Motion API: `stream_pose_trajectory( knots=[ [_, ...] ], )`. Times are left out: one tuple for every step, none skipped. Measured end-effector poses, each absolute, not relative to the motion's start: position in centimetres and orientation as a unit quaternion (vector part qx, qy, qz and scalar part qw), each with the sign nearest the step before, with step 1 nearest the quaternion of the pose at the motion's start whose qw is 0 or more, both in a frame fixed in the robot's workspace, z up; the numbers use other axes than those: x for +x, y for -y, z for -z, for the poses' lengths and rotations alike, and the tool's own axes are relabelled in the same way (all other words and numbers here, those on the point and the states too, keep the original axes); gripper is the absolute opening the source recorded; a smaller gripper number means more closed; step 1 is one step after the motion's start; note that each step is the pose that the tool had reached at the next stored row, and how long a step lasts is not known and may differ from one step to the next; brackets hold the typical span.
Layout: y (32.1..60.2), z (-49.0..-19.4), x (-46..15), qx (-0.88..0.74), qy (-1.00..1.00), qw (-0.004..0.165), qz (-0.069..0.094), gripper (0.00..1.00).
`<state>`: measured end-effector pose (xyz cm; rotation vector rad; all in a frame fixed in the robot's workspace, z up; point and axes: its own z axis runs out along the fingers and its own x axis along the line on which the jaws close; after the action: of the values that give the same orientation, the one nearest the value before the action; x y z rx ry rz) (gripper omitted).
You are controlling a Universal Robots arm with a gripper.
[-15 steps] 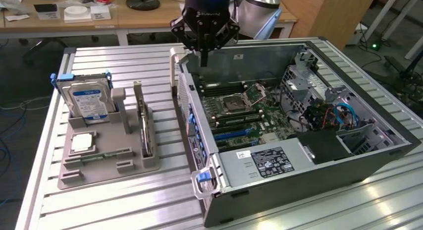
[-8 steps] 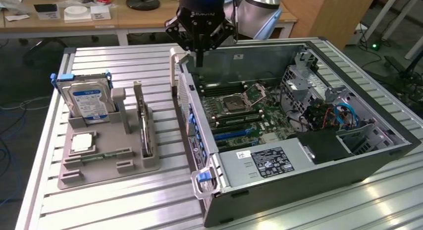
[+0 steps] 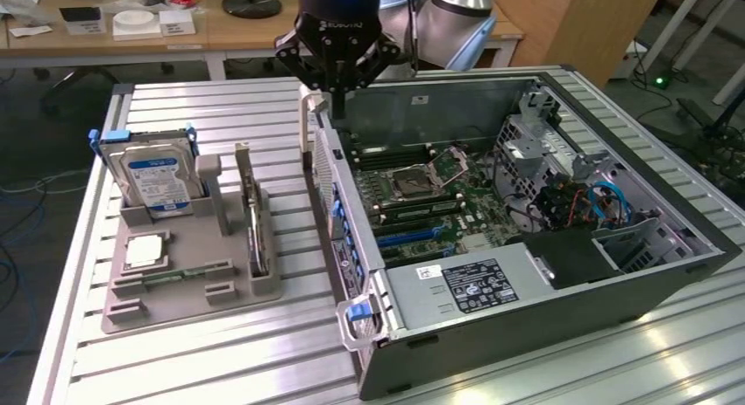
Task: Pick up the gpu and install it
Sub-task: 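Reach for the gpu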
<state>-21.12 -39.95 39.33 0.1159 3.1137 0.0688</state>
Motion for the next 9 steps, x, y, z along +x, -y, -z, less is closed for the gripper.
stream_pose_trajectory(
  knots=[
    [40.0,-39.3,-21.4,0.037,-0.999,0.012,-0.022,0.11],
    [40.0,-39.3,-21.6,0.037,-0.999,0.012,-0.022,0.11],
    [40.0,-39.3,-21.9,0.037,-0.999,0.012,-0.022,0.11],
    [40.0,-39.3,-22.2,0.037,-0.999,0.012,-0.022,0.11],
    [40.0,-39.3,-22.5,0.037,-0.999,0.012,-0.022,0.11],
    [40.0,-39.3,-22.8,0.037,-0.999,0.013,-0.022,0.11],
    [40.0,-39.3,-23.1,0.037,-0.999,0.012,-0.022,0.11],
    [40.0,-39.3,-23.4,0.037,-0.999,0.012,-0.022,0.11],
    [40.0,-39.3,-23.7,0.037,-0.999,0.013,-0.022,0.11]
  ],
)
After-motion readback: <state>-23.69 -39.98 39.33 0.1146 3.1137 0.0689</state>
